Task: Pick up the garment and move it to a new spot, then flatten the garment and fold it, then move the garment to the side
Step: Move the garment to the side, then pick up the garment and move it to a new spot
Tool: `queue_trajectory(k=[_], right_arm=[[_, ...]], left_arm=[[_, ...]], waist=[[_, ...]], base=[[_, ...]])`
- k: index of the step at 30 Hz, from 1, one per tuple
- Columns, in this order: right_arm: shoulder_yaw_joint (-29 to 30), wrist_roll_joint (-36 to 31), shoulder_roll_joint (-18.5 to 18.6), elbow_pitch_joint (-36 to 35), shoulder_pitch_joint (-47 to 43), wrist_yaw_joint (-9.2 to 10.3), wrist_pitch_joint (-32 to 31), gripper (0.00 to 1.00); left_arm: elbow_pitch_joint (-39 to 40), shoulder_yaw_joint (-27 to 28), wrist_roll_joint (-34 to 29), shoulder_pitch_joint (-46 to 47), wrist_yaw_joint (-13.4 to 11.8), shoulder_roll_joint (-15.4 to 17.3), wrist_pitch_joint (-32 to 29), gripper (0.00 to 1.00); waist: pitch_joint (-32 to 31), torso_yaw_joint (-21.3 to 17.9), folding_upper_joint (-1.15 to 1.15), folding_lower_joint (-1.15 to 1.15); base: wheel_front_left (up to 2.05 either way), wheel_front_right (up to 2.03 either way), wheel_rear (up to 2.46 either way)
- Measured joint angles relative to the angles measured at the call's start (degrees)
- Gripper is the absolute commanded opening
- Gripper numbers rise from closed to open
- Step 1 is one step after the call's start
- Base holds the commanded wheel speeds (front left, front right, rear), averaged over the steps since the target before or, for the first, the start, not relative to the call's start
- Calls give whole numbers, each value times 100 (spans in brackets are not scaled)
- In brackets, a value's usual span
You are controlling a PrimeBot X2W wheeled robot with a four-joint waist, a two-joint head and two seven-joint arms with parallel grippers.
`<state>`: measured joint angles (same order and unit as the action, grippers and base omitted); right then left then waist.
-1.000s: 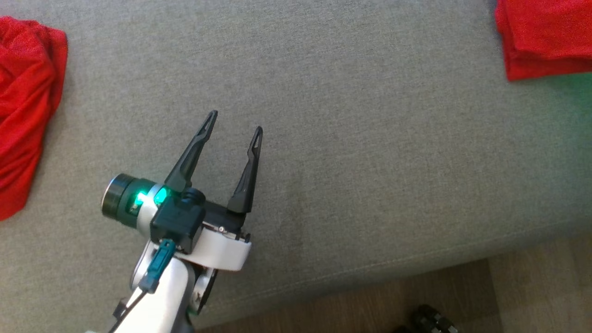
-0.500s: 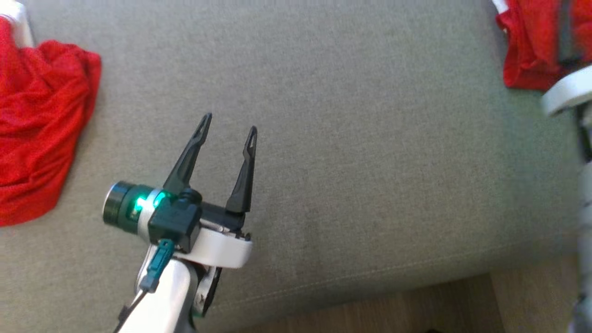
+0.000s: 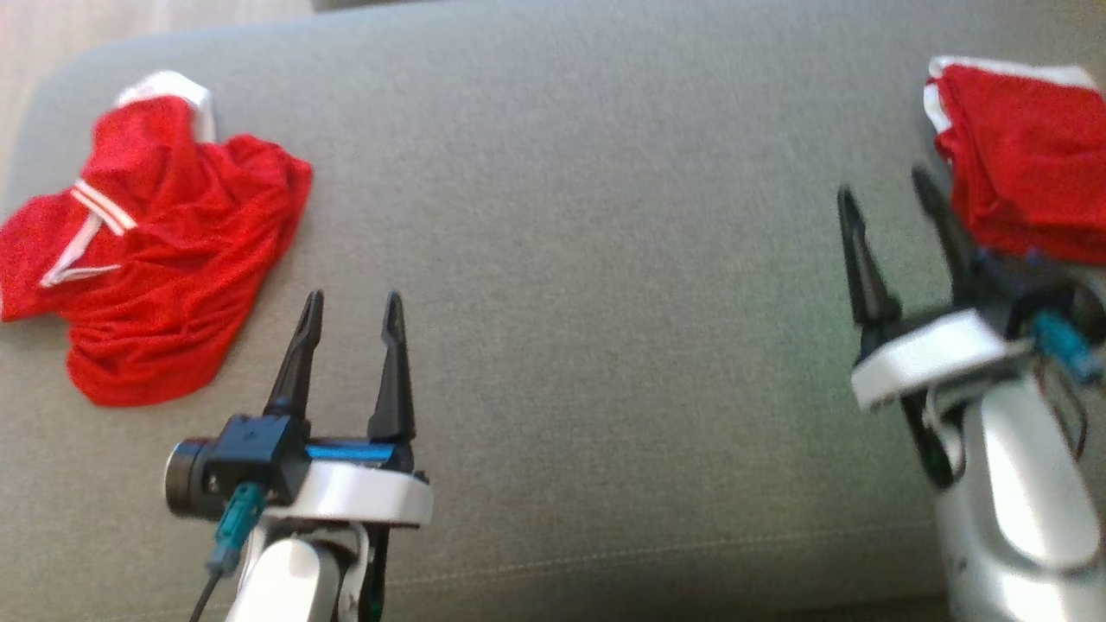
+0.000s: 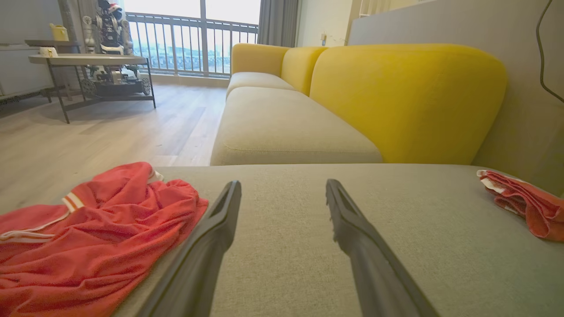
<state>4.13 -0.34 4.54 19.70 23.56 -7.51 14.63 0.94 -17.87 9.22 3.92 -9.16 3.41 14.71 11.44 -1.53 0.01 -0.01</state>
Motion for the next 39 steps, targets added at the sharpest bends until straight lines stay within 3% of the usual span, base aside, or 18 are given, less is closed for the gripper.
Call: queue_trajectory(k=[11, 16, 22, 39], right_arm=[[221, 365, -151, -700, -1781, 0, 0, 100], [-4, 545, -170, -955, -2329, 0, 0, 100], [-68, 545, -182, -1021, -2420, 0, 0, 100], [-29, 549, -183, -1022, -2437, 0, 0, 100]], left_arm=[[80, 314, -53, -784, 16, -14, 0, 100], [23, 528, -68, -1160, 76, -14, 0, 100], [-44, 672, -142, -1205, 190, -20, 0, 100], [-134, 689, -310, -1206, 211, -20, 0, 100]], waist=[[-881, 304, 0, 0], [-1146, 275, 0, 0], [-1237, 149, 0, 0], [-1245, 184, 0, 1]], base=[[0, 0, 0], [0, 0, 0], [0, 0, 0], [0, 0, 0]])
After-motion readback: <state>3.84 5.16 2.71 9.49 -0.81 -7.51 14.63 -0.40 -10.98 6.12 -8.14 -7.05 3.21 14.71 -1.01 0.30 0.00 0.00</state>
